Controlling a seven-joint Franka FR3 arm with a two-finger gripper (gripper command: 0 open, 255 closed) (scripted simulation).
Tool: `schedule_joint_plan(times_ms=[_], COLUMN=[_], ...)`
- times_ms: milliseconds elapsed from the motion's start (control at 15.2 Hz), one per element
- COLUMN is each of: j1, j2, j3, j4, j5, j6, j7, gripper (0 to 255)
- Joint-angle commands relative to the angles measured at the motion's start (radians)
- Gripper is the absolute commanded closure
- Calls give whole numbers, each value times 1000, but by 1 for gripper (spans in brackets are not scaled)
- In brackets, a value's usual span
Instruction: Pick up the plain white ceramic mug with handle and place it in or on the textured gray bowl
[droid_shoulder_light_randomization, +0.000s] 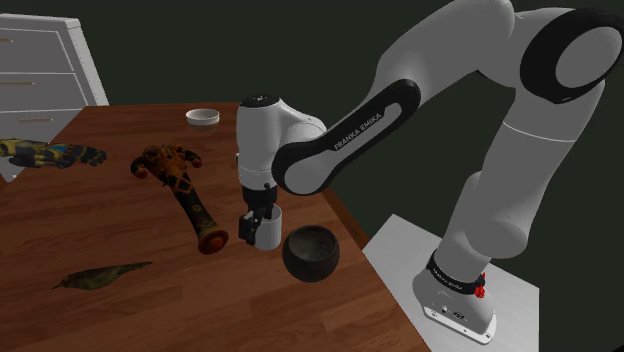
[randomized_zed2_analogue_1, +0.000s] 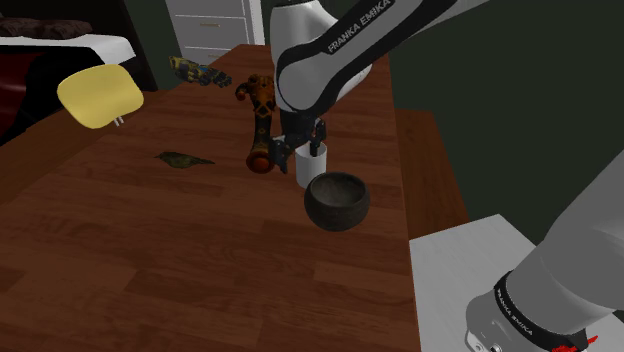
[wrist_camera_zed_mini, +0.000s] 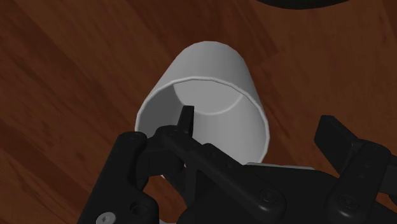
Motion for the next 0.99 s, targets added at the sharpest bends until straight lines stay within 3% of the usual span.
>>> schedule_joint_plan(times_ms=[0,264,330,924], j1=[0,0,0,0], j2=[2,1,1,2], j3=[0,0,0,0], j4=[0,0,0,0], j5=[-1,-1,-1,-1], j6=[2,2,2,2], j7=[1,1,1,1], gripper=[0,0,255,255])
